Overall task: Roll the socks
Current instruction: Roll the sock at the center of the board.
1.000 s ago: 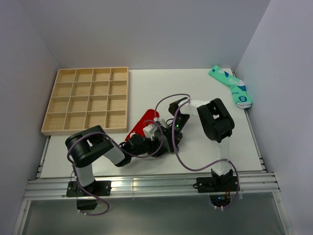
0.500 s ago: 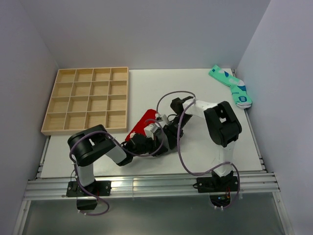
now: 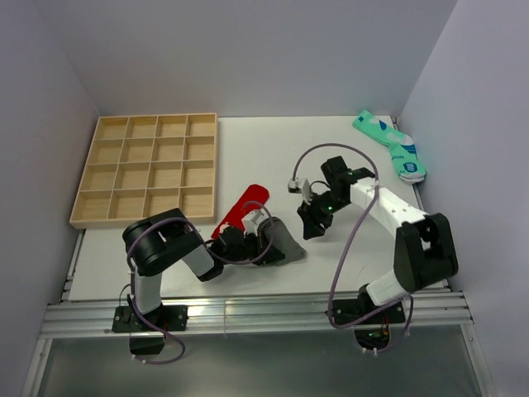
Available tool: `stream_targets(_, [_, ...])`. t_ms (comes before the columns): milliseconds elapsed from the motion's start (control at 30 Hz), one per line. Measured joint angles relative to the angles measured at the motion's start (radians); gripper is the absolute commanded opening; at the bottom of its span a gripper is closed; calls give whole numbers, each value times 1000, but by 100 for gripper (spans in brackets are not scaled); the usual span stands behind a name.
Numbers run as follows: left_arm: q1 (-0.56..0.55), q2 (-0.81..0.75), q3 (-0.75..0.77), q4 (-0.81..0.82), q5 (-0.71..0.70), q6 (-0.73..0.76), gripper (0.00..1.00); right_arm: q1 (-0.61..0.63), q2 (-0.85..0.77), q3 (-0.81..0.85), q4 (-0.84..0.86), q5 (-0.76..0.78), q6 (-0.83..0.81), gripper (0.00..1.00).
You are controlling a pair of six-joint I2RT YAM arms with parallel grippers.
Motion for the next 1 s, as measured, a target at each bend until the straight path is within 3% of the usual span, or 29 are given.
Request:
stream_targets(300, [62, -4, 25, -94, 179, -88, 0, 22, -282, -192, 90, 74, -116, 53])
stream_targets(533, [139, -12, 101, -303, 375, -108, 0, 242, -469, -360, 203, 164, -139, 53])
stream_targets(633, [173, -13, 125, -381, 447, -110, 0, 349, -480, -408, 250, 196, -136, 52])
stream_targets(1000, [208, 14, 229, -597, 566, -100, 0, 516, -447, -499, 431, 311, -112, 53])
